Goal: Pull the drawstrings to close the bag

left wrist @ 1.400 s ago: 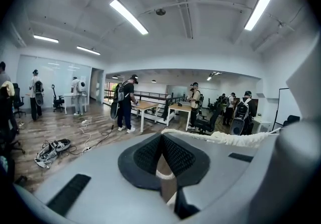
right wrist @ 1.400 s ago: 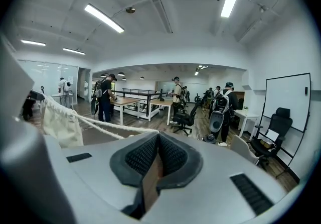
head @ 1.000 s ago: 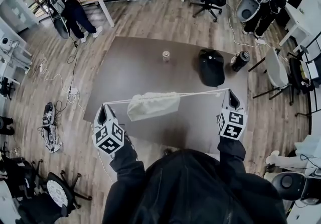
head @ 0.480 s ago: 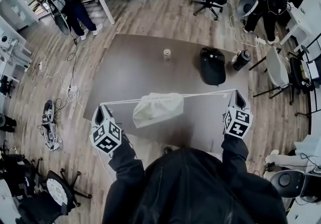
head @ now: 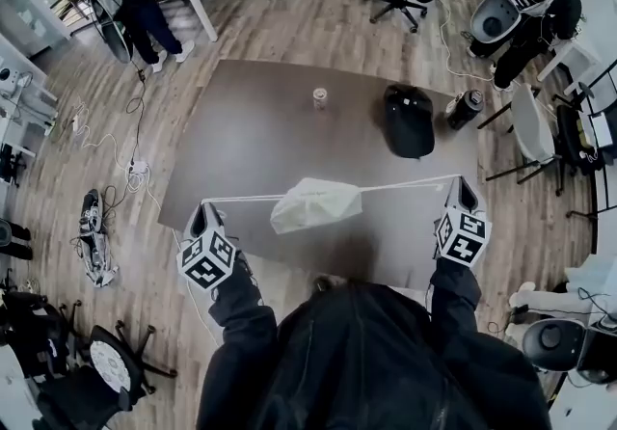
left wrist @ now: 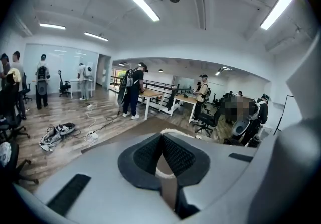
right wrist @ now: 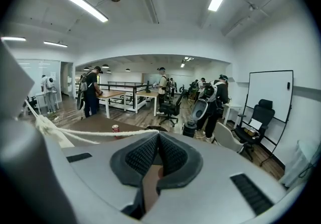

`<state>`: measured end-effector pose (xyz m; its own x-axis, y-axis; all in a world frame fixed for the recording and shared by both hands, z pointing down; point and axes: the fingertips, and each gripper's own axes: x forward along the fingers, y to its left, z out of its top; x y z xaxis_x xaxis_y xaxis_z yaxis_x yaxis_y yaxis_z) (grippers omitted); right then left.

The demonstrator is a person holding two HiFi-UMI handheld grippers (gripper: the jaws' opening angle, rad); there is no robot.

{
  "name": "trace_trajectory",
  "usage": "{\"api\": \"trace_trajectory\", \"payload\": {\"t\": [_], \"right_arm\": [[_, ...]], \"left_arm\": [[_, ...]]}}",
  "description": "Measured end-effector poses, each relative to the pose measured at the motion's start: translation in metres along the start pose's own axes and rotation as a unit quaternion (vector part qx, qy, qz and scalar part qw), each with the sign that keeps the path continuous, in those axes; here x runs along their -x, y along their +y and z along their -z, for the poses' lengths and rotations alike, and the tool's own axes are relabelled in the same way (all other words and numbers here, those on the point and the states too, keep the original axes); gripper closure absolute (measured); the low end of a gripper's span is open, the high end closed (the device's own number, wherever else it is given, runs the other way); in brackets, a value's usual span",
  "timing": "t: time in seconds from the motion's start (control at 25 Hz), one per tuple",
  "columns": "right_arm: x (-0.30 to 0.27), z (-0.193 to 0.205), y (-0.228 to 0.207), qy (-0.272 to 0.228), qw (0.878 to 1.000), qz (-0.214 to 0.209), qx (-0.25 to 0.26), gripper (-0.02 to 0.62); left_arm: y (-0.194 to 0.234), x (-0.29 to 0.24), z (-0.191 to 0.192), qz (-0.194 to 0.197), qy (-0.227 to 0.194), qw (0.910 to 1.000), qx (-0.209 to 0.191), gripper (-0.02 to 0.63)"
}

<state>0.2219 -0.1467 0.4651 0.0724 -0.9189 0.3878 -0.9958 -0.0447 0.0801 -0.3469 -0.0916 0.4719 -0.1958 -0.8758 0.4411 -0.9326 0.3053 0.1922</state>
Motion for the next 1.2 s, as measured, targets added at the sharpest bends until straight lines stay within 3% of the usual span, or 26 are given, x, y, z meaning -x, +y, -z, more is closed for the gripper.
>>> {"api": "trace_trajectory", "payload": {"t": [0.36, 0.56, 0.84, 1.2], "right_arm": [[-0.018, -0.026, 0.008, -0.025, 1.0, -0.008, 0.005, 0.569], [-0.022, -0.021, 0.021, -0.017, 0.999, -0.027, 0.014, 0.569], [-0.03, 0.037, 0.084, 0.046, 0.991, -0.113, 0.052, 0.568], [-0.039, 0.14, 0.157, 0.16, 0.957, -0.224, 0.092, 0.568]], "left_arm": [[-0.028, -0.029, -0.008, 0.041, 0.008, 0.9987, -0.027, 0.571], [-0.041, -0.039, 0.001, 0.057, 0.023, 0.9971, -0.045, 0.571], [-0.066, -0.055, 0.087, 0.091, 0.12, 0.9851, -0.082, 0.571], [-0.077, -0.062, 0.202, 0.115, 0.249, 0.9557, -0.106, 0.571]]}}
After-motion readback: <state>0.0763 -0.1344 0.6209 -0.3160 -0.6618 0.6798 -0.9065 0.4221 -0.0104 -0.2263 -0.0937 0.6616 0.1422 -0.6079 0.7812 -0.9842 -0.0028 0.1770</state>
